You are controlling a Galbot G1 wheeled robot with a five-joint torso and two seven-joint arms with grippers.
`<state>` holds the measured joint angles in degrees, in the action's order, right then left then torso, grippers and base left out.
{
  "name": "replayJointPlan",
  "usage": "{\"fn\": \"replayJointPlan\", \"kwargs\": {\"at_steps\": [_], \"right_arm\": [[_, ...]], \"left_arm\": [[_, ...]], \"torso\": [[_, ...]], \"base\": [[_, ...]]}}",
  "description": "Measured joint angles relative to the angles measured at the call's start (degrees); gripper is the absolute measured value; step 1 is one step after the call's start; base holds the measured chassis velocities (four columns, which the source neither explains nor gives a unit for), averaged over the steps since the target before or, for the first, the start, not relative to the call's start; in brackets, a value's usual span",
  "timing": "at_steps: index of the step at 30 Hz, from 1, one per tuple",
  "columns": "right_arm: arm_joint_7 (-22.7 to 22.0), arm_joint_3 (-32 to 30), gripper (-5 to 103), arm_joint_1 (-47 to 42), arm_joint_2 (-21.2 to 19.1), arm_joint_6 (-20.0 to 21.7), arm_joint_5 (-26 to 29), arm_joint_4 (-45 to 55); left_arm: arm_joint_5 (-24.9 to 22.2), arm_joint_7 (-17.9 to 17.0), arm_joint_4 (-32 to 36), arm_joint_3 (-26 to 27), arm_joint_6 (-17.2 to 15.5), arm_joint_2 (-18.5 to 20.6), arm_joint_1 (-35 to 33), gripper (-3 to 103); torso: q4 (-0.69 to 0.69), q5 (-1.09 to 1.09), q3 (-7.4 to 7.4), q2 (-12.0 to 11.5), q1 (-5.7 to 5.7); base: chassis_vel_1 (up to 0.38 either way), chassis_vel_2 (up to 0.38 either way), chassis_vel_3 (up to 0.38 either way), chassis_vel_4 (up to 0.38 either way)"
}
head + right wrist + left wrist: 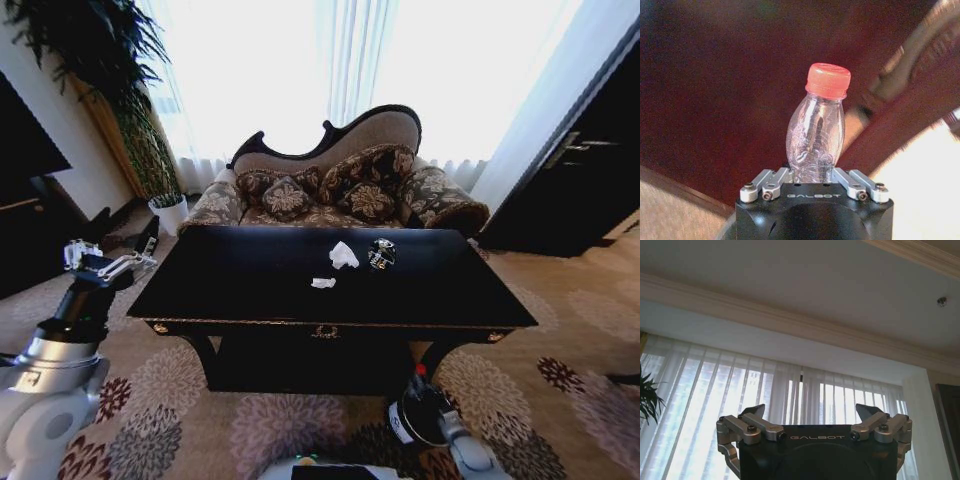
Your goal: Move to the front of the table and place the trash on the table into the trash bin.
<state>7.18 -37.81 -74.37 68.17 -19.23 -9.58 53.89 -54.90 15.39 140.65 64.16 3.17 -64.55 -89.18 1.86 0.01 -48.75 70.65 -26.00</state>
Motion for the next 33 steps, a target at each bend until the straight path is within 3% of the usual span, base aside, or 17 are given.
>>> {"fn": "replayJointPlan", "kwargs": {"at_steps": [6,15,22,24,27,30,32,33], "right_arm": [[-3.6,-1.1,24,1.4,-0.3,1.5,-3.2,-4.4],[-6.2,-1.0,24,1.7,0.9,2.0,-1.2,-4.8],[-4.1,-0.8,24,1.1,1.4,4.1,-2.7,-4.2],[-3.0,-0.8,39,1.3,1.1,5.2,-3.4,-4.5],[-2.4,-0.8,45,0.8,0.9,5.6,-3.5,-4.1],[-1.9,-0.8,61,-0.4,1.1,5.6,-2.5,-3.0],[-1.8,-0.7,61,-0.7,1.1,5.7,-2.0,-2.7],[-1.7,-0.7,66,-1.0,1.2,5.8,-1.6,-2.3]], "left_arm": [[1.9,-0.3,0.1,-1.5,0.0,-0.5,-0.4,100],[5.7,0.1,0.6,-4.1,0.3,-2.1,-0.7,100],[5.4,0.4,1.5,-3.0,0.7,-2.3,-1.9,100],[4.1,1.0,2.5,-2.5,1.3,-1.8,-2.8,100],[3.9,1.3,2.6,-2.4,1.4,-1.2,-3.0,100],[3.9,1.4,2.6,-2.5,1.4,-0.9,-2.9,100],[3.9,1.4,2.6,-2.6,1.4,-0.8,-2.8,100],[3.9,1.4,2.6,-2.8,1.4,-0.8,-2.8,100]], "torso": [[-0.01,-0.03,0.0,0.0,0.0],[0.0,-0.02,0.0,0.0,0.0],[0.01,-0.02,0.0,0.0,0.0],[-0.01,-0.02,0.0,0.0,0.0],[0.0,-0.02,0.0,0.0,0.0],[0.0,-0.03,0.0,0.0,0.0],[0.0,-0.03,0.0,0.0,0.0],[0.0,-0.02,0.0,0.0,0.0]], "base": [[0.0,0.0,0.0,0.0],[0.0,0.0,0.0,0.0],[0.0,0.0,0.0,0.0],[0.0,0.0,0.0,0.0],[0.0,0.0,0.0,0.0],[0.0,0.0,0.0,0.0],[0.0,0.0,0.0,0.0],[0.0,0.0,0.0,0.0]]}}
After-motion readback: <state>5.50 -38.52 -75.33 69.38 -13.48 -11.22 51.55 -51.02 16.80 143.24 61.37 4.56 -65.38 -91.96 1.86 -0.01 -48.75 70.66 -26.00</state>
